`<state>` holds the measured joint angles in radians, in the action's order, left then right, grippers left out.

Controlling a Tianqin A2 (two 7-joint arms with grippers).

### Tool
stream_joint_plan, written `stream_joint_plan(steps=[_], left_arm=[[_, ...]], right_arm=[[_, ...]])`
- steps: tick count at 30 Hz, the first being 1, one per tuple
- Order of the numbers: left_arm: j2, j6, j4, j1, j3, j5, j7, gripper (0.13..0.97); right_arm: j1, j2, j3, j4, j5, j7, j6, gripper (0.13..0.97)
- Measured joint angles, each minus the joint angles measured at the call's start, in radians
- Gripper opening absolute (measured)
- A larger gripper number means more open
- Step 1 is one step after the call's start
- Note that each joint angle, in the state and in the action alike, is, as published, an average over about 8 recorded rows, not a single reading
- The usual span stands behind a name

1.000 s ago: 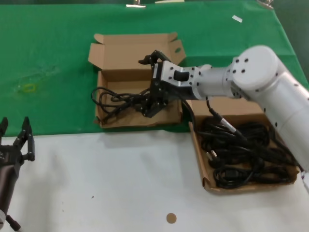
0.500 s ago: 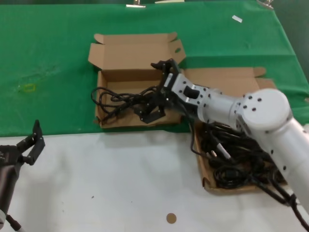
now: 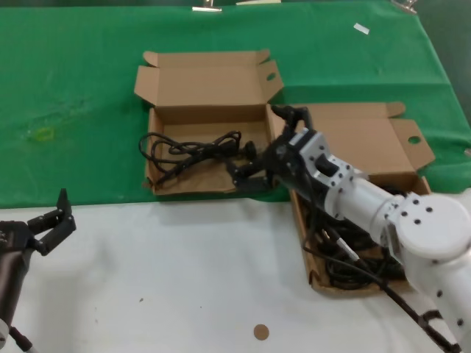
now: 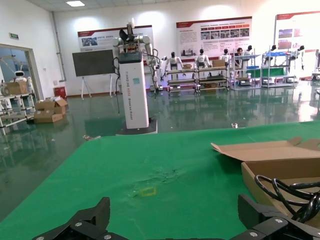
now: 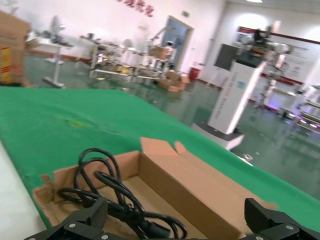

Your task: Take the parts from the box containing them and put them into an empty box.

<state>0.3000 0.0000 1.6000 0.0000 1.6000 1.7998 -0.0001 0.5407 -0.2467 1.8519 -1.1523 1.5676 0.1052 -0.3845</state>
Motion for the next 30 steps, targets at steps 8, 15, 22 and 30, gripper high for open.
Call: stream_joint_plan(steps=[8,15,22,30], left_arm=[[0.000,0.000,0.000,0.000,0.000,0.000,0.000,0.922],[0.000,0.000,0.000,0.000,0.000,0.000,0.000,0.955],[0.000,0.000,0.000,0.000,0.000,0.000,0.000,0.966],[0.000,0.000,0.000,0.000,0.000,0.000,0.000,0.966]], right_arm=[[-0.136,-0.013,-0.064,-0.113,0.058,-0.026,0.097,0.966],[-0.256,-0.025,-0.119,-0.212,0.110,-0.050,0.182,0.966],[-0.376,-0.037,-0.175,-0.311,0.162,-0.073,0.267,0.966],[-0.485,-0.048,-0.226,-0.402,0.208,-0.094,0.345,0.966]])
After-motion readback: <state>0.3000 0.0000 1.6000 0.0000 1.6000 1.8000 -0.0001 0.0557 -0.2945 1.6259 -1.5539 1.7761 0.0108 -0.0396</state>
